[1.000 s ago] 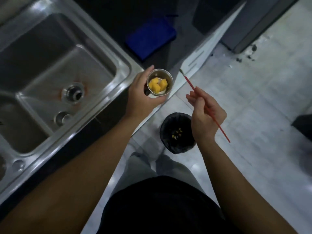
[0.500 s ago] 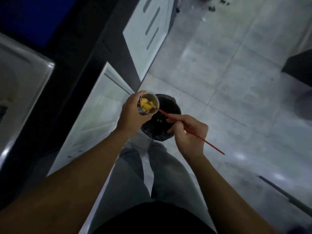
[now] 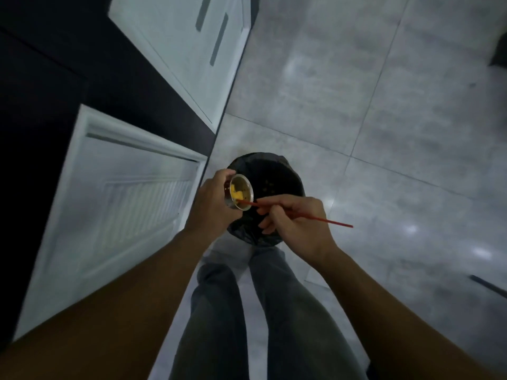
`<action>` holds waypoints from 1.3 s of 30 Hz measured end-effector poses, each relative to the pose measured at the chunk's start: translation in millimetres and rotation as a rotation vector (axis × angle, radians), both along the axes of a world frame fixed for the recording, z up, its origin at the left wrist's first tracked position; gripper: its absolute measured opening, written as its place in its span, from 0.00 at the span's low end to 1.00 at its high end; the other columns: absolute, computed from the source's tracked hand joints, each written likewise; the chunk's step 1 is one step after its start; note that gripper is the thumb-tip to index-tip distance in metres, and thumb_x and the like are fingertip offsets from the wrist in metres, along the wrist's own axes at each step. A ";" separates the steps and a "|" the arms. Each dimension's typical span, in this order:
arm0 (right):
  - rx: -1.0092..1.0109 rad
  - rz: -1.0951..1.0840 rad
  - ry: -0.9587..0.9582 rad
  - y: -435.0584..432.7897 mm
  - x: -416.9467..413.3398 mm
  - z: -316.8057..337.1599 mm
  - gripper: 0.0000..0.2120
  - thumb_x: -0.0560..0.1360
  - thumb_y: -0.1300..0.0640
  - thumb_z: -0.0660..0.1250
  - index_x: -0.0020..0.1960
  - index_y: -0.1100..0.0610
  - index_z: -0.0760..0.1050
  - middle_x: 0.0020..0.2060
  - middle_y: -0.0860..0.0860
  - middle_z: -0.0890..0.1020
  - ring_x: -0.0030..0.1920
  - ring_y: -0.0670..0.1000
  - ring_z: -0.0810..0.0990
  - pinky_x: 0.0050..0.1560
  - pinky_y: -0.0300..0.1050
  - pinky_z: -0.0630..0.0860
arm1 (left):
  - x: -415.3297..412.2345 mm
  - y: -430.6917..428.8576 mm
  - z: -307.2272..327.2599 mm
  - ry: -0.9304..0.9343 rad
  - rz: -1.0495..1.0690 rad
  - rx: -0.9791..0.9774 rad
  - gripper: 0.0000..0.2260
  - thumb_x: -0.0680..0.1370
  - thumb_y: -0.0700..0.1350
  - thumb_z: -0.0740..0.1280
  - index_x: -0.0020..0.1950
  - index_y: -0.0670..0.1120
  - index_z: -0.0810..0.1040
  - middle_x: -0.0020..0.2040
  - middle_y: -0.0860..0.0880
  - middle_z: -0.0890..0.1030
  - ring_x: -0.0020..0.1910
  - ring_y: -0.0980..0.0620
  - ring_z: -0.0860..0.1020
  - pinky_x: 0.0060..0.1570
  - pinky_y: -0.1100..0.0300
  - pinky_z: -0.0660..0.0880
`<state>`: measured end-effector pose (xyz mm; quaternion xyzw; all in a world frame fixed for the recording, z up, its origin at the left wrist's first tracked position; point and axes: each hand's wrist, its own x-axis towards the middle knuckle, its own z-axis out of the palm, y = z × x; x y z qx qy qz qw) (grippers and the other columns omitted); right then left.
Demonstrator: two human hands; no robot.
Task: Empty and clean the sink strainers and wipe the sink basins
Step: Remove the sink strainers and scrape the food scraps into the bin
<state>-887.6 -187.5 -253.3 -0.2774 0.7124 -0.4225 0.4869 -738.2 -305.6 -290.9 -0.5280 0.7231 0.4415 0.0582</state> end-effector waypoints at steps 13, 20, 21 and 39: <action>0.027 -0.163 0.035 44.0 5.5 -47.6 0.12 0.79 0.68 0.63 0.53 0.60 0.85 0.41 0.52 0.88 0.39 0.52 0.88 0.43 0.52 0.86 | -3.3 12.1 -48.5 -0.107 -0.108 0.075 0.33 0.67 0.40 0.79 0.70 0.50 0.72 0.63 0.43 0.75 0.61 0.45 0.75 0.61 0.46 0.77; 0.065 -0.102 0.068 37.2 15.5 -60.3 0.13 0.79 0.66 0.64 0.55 0.54 0.84 0.45 0.48 0.87 0.42 0.45 0.88 0.47 0.45 0.86 | -13.4 13.5 -46.7 -0.099 -0.150 0.085 0.33 0.68 0.41 0.79 0.70 0.51 0.72 0.65 0.45 0.73 0.63 0.45 0.74 0.63 0.48 0.76; 0.062 -0.108 0.080 37.6 15.6 -62.2 0.13 0.79 0.65 0.64 0.56 0.54 0.84 0.44 0.48 0.87 0.42 0.44 0.88 0.47 0.44 0.86 | -13.5 12.8 -46.5 -0.105 -0.145 0.082 0.32 0.68 0.40 0.78 0.70 0.52 0.72 0.65 0.45 0.73 0.63 0.45 0.75 0.63 0.48 0.76; 0.103 -0.157 0.038 38.7 14.5 -70.0 0.13 0.80 0.65 0.64 0.56 0.53 0.84 0.44 0.49 0.88 0.44 0.45 0.88 0.49 0.48 0.86 | -18.9 10.4 -48.2 -0.069 -0.236 0.090 0.31 0.68 0.37 0.78 0.71 0.45 0.75 0.65 0.44 0.77 0.62 0.47 0.77 0.63 0.51 0.76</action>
